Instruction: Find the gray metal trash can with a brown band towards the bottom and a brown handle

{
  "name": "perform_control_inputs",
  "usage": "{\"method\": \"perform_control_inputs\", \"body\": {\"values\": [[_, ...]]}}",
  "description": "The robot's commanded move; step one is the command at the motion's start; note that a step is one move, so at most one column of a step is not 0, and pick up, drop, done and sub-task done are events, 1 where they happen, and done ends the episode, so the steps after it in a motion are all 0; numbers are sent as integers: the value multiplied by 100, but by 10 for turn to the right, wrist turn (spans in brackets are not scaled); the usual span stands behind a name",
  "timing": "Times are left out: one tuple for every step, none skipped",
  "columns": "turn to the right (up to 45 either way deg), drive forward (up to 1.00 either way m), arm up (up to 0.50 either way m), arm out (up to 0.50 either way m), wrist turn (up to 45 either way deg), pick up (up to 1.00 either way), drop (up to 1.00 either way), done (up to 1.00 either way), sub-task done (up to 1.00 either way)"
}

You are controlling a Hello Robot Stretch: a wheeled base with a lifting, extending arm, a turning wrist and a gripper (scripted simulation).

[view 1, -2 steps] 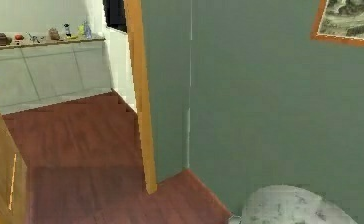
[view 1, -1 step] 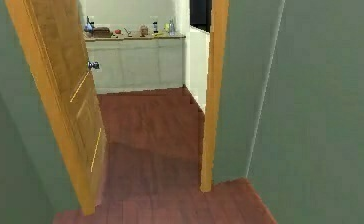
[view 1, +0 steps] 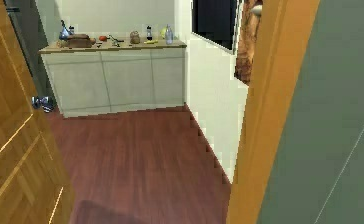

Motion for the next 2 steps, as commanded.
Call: {"method": "perform_control_inputs", "body": {"values": [[-120,0,0,0,0,0,0,0,0],[0,100,0,0,0,0,0,0,0]]}}
